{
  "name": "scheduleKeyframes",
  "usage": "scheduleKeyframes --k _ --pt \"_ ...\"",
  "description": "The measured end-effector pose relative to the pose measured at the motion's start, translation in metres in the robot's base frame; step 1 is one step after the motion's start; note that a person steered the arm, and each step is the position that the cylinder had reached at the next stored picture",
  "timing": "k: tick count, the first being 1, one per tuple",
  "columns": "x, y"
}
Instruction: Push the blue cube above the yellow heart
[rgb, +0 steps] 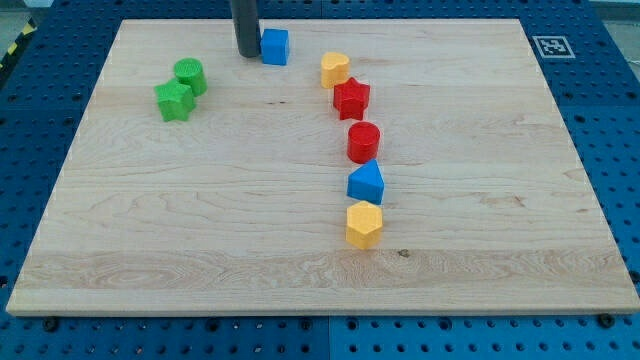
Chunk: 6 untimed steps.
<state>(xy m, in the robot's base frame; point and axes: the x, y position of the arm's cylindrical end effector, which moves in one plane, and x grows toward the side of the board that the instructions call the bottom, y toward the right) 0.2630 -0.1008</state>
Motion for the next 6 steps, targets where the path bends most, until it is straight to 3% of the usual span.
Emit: scheduleKeyframes --k 3,6 --pt "-0.003 0.061" --pt "-0.038 0.058"
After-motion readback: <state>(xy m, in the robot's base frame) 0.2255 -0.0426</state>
